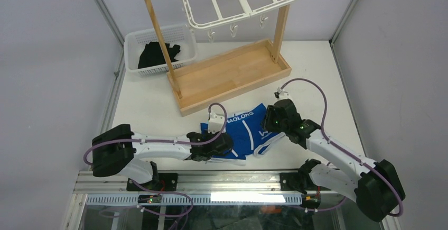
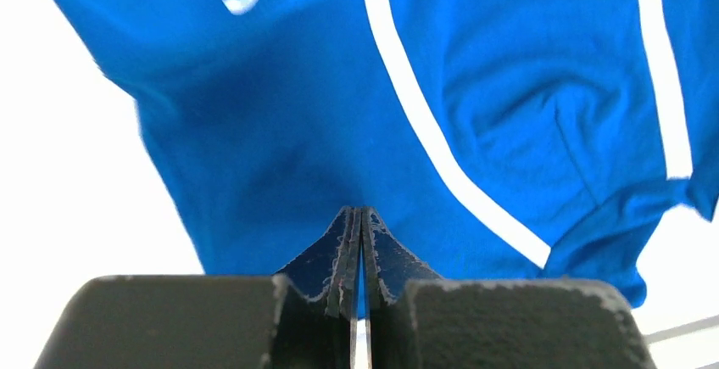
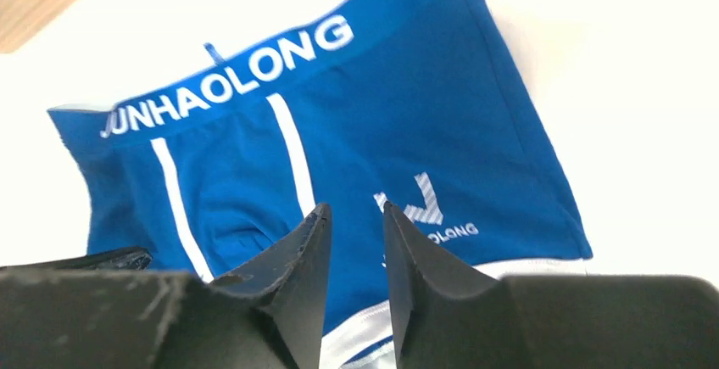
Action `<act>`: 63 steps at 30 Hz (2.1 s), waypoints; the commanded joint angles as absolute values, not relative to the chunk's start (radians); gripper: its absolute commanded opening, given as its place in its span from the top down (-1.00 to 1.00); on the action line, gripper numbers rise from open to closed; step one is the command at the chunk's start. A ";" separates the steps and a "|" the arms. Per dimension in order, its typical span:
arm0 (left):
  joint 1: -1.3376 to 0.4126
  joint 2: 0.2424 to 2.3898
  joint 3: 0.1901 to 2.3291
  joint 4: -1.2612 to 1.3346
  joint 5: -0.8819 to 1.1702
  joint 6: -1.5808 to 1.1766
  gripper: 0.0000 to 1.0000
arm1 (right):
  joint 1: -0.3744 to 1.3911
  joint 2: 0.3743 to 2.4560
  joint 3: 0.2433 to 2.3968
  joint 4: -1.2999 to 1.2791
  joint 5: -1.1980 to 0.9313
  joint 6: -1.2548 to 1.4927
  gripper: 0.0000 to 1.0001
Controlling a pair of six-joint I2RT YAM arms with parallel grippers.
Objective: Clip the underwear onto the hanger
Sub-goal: Flatten out the underwear at the center of the board.
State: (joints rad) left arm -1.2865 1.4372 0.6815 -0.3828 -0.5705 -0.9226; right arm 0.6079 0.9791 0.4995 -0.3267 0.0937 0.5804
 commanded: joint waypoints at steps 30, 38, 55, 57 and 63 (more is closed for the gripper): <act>-0.918 1.461 0.658 -0.185 -0.588 -0.671 1.00 | 0.408 1.553 0.797 -0.071 -0.033 0.321 0.91; -0.907 1.548 0.654 -0.232 -0.600 -0.759 1.00 | 0.384 1.607 0.815 -0.155 0.080 0.358 0.96; -0.905 1.485 0.718 -0.229 -0.585 -0.644 1.00 | 0.357 1.425 0.758 -0.142 -0.029 0.314 0.81; -0.905 1.425 0.750 -0.229 -0.559 -0.593 0.94 | 0.358 1.361 0.746 -0.121 -0.107 0.289 0.70; -0.905 1.260 0.777 -0.222 -0.527 -0.543 0.41 | 0.357 1.186 0.713 -0.122 -0.232 0.260 0.48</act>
